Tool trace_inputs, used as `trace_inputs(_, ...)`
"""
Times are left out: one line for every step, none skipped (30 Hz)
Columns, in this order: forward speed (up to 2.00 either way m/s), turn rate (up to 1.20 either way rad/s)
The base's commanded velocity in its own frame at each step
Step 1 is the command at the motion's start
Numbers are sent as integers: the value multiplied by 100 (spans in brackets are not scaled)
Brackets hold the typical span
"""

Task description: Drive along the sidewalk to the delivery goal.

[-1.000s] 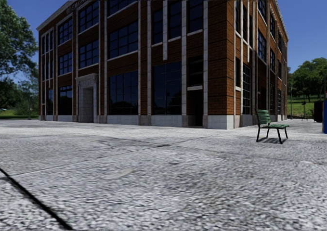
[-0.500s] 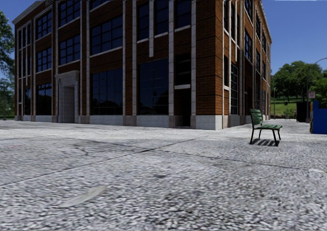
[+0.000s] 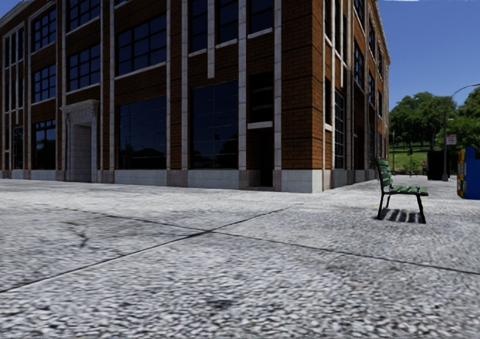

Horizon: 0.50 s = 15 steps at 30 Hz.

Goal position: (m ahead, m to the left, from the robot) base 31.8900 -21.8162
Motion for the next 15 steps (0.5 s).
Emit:
trace_inputs(200, -58)
trace_inputs(200, -58)
trace_inputs(200, -58)
trace_inputs(200, -58)
trace_inputs(200, -58)
trace_inputs(200, -58)
trace_inputs(200, -58)
trace_inputs(200, -58)
trace_inputs(200, -58)
trace_inputs(200, -58)
trace_inputs(200, -58)
trace_inputs(200, -58)
trace_inputs(200, -58)
trace_inputs(200, -58)
trace_inputs(200, -57)
